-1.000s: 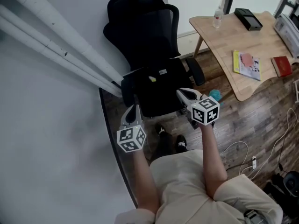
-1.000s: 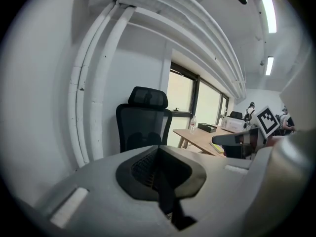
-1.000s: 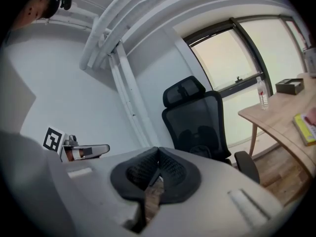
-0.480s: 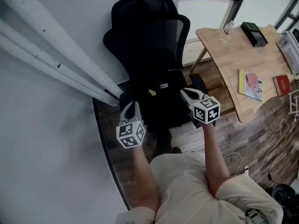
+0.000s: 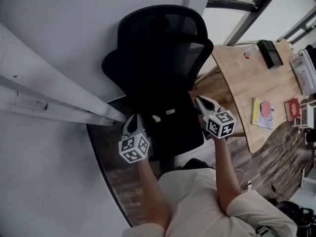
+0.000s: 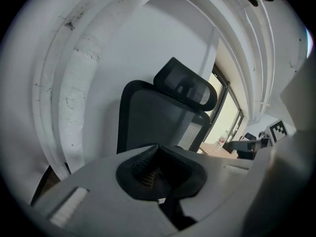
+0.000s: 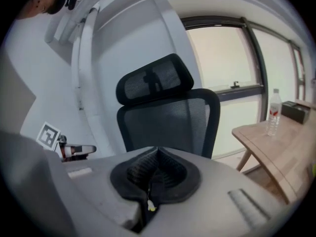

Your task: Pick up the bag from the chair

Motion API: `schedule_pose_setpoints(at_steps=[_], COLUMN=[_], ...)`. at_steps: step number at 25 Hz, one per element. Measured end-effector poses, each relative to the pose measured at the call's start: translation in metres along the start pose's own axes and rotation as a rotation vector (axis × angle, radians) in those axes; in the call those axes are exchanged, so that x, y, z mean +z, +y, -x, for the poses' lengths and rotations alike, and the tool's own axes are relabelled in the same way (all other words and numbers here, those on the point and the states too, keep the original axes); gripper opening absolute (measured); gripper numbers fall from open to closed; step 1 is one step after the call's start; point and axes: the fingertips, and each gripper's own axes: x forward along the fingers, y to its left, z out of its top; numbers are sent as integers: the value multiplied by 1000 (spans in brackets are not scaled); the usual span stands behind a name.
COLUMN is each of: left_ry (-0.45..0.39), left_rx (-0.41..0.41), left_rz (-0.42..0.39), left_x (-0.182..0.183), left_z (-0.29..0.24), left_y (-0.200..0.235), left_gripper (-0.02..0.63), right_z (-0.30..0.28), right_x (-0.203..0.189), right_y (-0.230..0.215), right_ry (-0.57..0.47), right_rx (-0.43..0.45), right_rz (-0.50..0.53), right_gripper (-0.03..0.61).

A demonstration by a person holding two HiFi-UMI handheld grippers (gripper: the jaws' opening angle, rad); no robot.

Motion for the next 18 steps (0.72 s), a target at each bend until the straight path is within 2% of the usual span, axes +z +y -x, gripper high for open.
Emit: schedule_pose_setpoints(at_steps=[4, 6, 9, 12, 15, 18], left_ry=[63, 111, 173, 183, 196, 227], left_rx=[-22, -47, -76, -60, -41, -38], left_rz=[-9, -39, -91, -88, -118, -139], left_x=[-17, -31, -51, -66, -84, -110], left_z=[-33, -49, -76, -99, -122, -142], left_y=[-1, -4, -5, 3, 10, 10], left_gripper=[8, 8, 8, 8, 8, 8], right_z=[-14, -25, -53, -76, -100, -119], right_x=[-3, -7, -12, -24, -50, -80], right_y=[-48, -65, -72, -78, -84, -96], right_ry=[-78, -77, -39, 2, 49, 85], right_rx=[-192, -239, -179, -95, -18, 14], right_rz=[-197, -232, -198, -140, -114, -116], right_gripper=[0, 0, 0, 0, 0, 1])
